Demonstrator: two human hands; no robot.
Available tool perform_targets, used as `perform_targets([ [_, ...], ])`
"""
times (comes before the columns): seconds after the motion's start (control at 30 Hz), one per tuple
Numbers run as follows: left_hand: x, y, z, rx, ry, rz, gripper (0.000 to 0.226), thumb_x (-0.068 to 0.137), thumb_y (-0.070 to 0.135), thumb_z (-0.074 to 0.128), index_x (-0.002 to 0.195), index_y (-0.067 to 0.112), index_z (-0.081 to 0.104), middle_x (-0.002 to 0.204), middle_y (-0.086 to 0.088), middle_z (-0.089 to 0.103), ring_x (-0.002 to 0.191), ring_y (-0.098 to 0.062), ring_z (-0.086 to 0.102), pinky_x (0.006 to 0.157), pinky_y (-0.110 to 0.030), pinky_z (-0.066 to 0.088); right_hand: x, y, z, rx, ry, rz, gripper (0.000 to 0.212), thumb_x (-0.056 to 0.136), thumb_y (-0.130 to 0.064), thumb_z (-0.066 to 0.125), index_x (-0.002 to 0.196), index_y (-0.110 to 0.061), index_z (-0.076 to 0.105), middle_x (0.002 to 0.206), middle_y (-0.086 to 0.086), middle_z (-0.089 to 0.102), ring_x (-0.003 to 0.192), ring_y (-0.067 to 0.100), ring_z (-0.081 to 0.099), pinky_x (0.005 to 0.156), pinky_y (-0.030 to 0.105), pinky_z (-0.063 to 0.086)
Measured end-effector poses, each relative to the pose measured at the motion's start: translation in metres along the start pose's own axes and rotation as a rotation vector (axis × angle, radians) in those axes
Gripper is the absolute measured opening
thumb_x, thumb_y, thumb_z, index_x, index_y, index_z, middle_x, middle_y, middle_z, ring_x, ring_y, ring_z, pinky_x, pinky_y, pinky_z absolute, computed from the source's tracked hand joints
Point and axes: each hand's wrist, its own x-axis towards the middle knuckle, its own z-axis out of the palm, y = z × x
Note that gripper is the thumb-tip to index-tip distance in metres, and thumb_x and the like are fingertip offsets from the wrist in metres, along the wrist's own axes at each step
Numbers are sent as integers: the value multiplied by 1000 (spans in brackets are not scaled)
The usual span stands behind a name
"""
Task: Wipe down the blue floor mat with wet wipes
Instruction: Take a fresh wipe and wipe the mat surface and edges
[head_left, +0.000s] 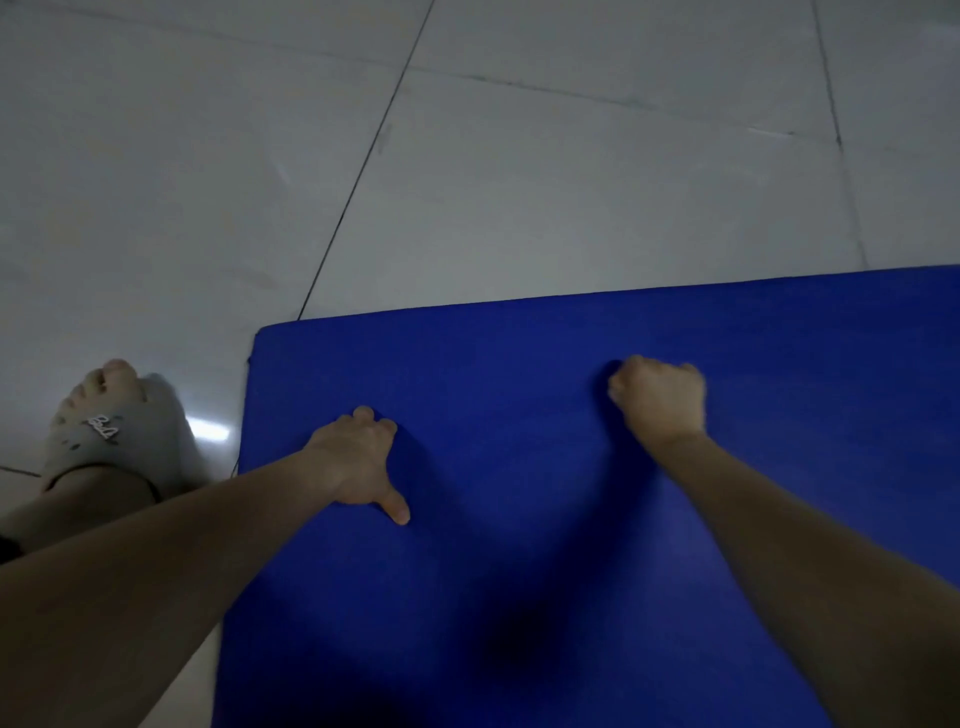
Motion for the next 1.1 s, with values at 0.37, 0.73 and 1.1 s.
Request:
perform_targets([
  [0.37, 2, 1, 0, -8, -2, 10, 126, 57, 74, 83, 156, 18, 28, 148, -5, 33, 128, -23, 44, 100, -36, 50, 1, -64, -3, -21, -48, 97, 47, 85, -24, 15, 66, -7, 54, 59, 6, 48, 45, 17, 38, 52, 28, 27],
  [0.73, 1, -2, 0, -13, 24, 11, 119, 57, 75, 83, 151, 19, 35, 142, -4, 38, 124, -22, 46, 95, -36, 51, -19, -175, -2, 141, -135, -320, 28, 77, -10, 71, 103, -15, 63, 78, 5, 60, 61, 23, 55, 58, 33, 37],
  [1.1, 2, -2, 1, -23, 15, 20, 126, 56, 75, 84, 155, 19, 29, 144, -4, 36, 127, -21, 44, 101, -38, 50, 8, 19, -4, 7, -137, 246, 11, 95, -5, 58, 105, -6, 52, 71, 8, 49, 45, 21, 36, 44, 22, 20],
])
